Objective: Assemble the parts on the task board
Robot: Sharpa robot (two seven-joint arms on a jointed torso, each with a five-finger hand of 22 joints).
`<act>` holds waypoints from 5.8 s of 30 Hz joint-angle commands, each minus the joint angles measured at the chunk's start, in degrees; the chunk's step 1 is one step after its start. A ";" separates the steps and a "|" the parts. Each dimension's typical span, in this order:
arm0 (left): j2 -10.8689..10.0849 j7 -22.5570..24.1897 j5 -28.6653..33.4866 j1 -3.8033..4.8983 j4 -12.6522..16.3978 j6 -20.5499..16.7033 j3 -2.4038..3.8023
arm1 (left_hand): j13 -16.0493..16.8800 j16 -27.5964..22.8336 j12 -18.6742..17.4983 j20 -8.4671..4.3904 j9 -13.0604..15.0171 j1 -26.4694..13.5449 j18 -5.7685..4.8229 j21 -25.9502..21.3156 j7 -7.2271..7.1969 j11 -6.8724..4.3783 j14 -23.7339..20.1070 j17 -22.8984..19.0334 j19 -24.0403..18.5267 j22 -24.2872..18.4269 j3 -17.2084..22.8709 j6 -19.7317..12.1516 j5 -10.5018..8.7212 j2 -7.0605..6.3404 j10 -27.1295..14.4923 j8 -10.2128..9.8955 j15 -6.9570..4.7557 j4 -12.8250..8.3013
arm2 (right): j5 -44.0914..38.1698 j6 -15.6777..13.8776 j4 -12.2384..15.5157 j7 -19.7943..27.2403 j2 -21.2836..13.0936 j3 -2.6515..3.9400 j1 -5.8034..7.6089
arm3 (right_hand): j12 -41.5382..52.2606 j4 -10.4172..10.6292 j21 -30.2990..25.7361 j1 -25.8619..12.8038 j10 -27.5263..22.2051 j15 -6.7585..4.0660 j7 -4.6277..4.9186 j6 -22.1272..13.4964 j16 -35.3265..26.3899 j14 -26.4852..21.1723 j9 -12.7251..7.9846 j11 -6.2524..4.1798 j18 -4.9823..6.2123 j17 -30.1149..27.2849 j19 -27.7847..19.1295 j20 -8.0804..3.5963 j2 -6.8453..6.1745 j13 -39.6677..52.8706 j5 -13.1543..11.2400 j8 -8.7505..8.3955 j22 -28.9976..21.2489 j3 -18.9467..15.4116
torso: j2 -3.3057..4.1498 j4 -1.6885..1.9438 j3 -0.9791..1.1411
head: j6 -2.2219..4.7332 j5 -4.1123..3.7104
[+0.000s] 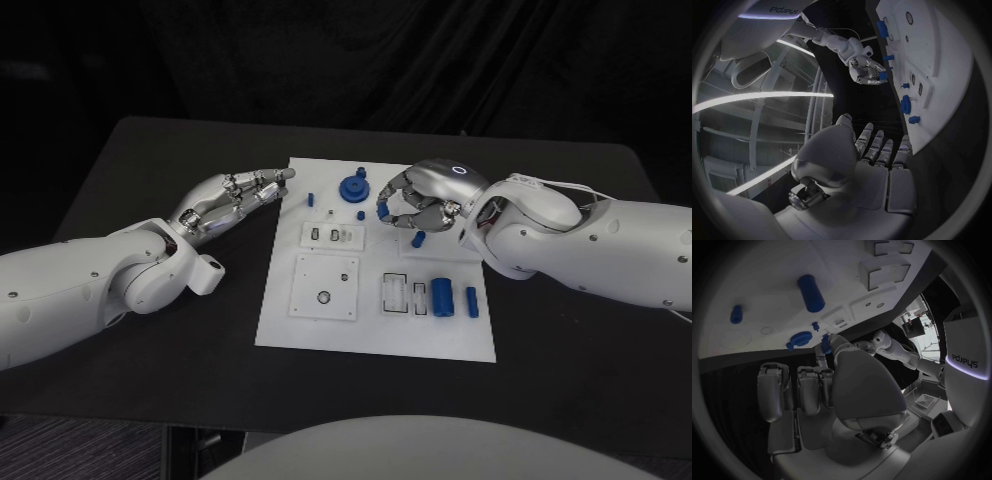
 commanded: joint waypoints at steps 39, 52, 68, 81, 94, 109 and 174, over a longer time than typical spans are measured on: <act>1.05 2.57 0.13 -0.09 -0.56 1.24 0.06 | -0.09 0.37 -0.22 0.28 -0.07 0.46 0.57 0.36 -0.01 0.26 0.11 0.08 0.14 0.05 0.25 -0.47 -0.45 0.16 -0.13 -0.16 0.39 -0.02 | -5.83 4.25 -3.64 -7.30 8.58 0.06 -2.09 | 0.15 -1.12 -1.11 0.03 6.07 0.81 0.74 0.13 0.14 6.06 0.21 1.23 0.47 15.09 3.08 0.58 -0.59 15.09 0.33 0.03 13.27 0.34 | 0.00 0.01 0.03 | -0.01 -0.33; 1.25 2.44 0.13 -0.11 -0.75 1.47 0.06 | -0.09 0.37 -0.25 0.28 -0.09 0.46 0.56 0.38 -0.04 0.26 0.12 0.08 0.15 0.05 0.26 -0.62 -0.52 0.17 -0.15 -0.19 0.42 -0.02 | -6.36 4.36 -4.12 -7.77 8.70 0.06 -2.38 | 0.15 -1.19 -1.12 0.02 6.07 0.86 0.80 0.07 0.14 6.06 0.21 1.26 0.47 15.09 3.08 0.63 -0.56 15.09 0.37 -0.01 13.26 0.39 | 0.01 -0.12 0.10 | -0.01 -0.29; 1.42 2.36 0.13 -0.14 -0.89 1.65 0.06 | -0.08 0.37 -0.21 0.28 -0.09 0.45 0.56 0.37 -0.08 0.29 0.13 0.09 0.15 0.05 0.27 -0.65 -0.60 0.21 -0.14 -0.20 0.44 -0.01 | -6.39 6.08 -5.23 -7.84 9.48 0.06 -2.96 | 0.15 -1.73 -1.22 -1.16 6.07 1.06 1.17 -1.48 0.14 6.06 0.15 1.38 0.51 15.09 3.06 1.04 -0.79 15.09 -2.77 -1.01 13.23 0.22 | 0.03 -0.03 0.05 | -0.01 -0.32; 1.54 2.39 0.13 -0.18 -1.02 1.76 0.06 | -0.08 0.37 -0.23 0.28 -0.10 0.46 0.56 0.40 -0.08 0.30 0.14 0.09 0.17 0.05 0.29 -0.72 -0.72 0.24 -0.15 -0.21 0.46 -0.02 | -6.39 7.85 -5.66 -7.54 9.60 0.06 -3.22 | 0.15 -1.54 -1.46 -3.67 6.07 0.96 1.23 -4.94 0.14 6.06 0.20 1.23 0.57 15.09 2.97 0.97 -2.13 15.09 -11.33 -2.62 13.16 -1.78 | 0.03 -0.01 0.03 | -0.01 -0.40; 1.50 2.35 0.13 -0.25 -1.08 1.71 0.06 | -0.09 0.37 -0.27 0.29 -0.10 0.48 0.55 0.39 -0.05 0.30 0.15 0.09 0.16 0.05 0.32 -0.79 -0.86 0.28 -0.17 -0.23 0.49 -0.04 | -6.41 7.43 -5.84 -6.04 9.44 0.07 -3.28 | 0.15 -0.19 -1.88 -4.24 6.07 0.90 1.14 -9.94 0.14 6.06 -0.03 1.14 0.66 15.09 2.75 0.91 -3.86 15.09 -15.51 -4.47 13.04 -2.89 | 0.02 -0.06 0.05 | -0.01 -0.25; 0.38 4.41 0.13 -0.21 -0.32 -1.51 0.08 | 0.03 0.37 0.49 0.33 0.06 -3.71 0.51 0.88 1.05 0.26 0.39 0.12 0.71 0.12 -2.44 0.34 -11.92 0.50 0.22 0.12 0.19 -1.01 | -6.45 -9.18 -3.09 1.36 5.71 0.24 -1.32 | 0.15 5.88 -1.09 -5.33 6.07 0.33 0.43 -15.47 0.14 6.06 -2.65 0.51 0.44 15.09 3.23 0.41 -7.44 15.09 -16.74 -6.91 13.34 -3.69 | -0.08 -0.12 0.08 | -0.01 1.17; 15.96 -60.23 -48.18 6.32 0.75 -2.35 0.12 | 87.35 89.16 69.65 -13.07 35.23 -13.04 -7.29 80.77 -1.01 -8.78 85.68 88.98 77.37 77.46 -5.93 22.47 -15.94 -2.53 82.52 30.94 -12.57 -0.06 | -3.13 -6.92 -3.65 -0.68 -6.79 0.04 1.89 | 0.15 3.32 -0.85 0.28 6.07 0.40 0.80 -7.62 0.14 6.06 -6.86 0.66 0.39 15.09 3.36 0.41 0.29 15.09 0.77 -4.40 13.40 2.45 | -7.06 -1.63 4.48 | -0.01 3.16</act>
